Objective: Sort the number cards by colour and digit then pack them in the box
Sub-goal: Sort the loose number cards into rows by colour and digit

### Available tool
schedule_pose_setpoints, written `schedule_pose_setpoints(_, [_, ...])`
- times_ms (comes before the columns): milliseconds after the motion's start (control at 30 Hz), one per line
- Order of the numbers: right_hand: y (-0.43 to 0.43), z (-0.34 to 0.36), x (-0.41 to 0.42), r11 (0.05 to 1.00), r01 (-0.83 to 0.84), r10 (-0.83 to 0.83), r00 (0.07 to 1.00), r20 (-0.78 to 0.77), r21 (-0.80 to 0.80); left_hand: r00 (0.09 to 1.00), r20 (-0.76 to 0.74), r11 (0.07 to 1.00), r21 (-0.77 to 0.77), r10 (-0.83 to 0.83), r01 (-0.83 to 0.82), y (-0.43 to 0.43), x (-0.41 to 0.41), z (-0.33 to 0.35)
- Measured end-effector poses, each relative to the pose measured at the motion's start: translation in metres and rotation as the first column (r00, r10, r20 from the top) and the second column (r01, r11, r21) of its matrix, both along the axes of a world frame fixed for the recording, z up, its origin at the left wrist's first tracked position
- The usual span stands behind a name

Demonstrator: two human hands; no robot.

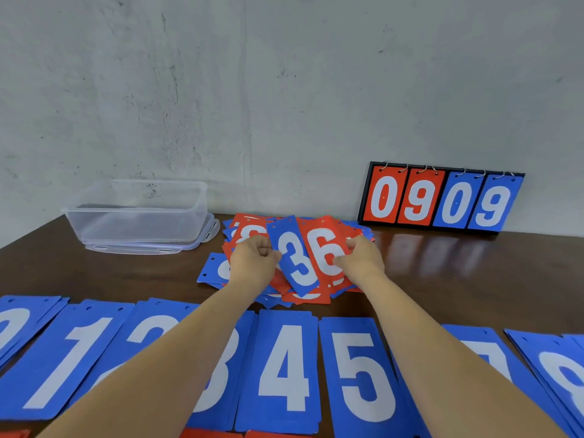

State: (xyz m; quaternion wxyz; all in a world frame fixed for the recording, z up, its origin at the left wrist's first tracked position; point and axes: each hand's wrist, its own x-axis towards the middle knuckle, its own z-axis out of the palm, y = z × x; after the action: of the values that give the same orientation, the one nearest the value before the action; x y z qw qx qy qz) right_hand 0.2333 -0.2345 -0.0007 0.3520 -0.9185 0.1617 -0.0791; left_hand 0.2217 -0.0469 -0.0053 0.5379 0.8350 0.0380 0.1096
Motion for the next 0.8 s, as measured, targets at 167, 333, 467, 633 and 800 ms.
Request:
schedule_pose_setpoints(167, [-0.012, 0.023, -0.016, 0.932, -0.007, -0.021, 0.997, 0.074, 0.362, 0.999, 0.04, 0.993, -0.116, 0.014, -0.009, 0.007, -0.001, 0.022])
schedule_pose_setpoints(333, [-0.01, 0.053, -0.044, 0.88, -0.065, 0.026, 0.996, 0.09, 0.471, 0.996, 0.082, 0.982, -0.19, 0.024, -0.008, 0.022, -0.015, 0.046])
schedule_pose_setpoints(467, [-0.001, 0.062, -0.063, 0.891, -0.115, 0.108, 0.993, 0.042, 0.44, 0.996, 0.078, 0.975, -0.221, 0.036, -0.018, 0.045, -0.039, 0.058])
schedule_pose_setpoints(633, [0.016, 0.061, -0.081, 0.9, -0.161, 0.166, 0.986, 0.022, 0.405, 0.996, 0.033, 0.984, -0.162, 0.079, -0.073, 0.083, -0.078, 0.058])
schedule_pose_setpoints(800, [0.032, 0.057, -0.113, 0.89, -0.232, 0.241, 0.97, 0.027, 0.392, 0.996, -0.086, 0.995, -0.104, -0.005, -0.004, 0.116, -0.107, 0.047])
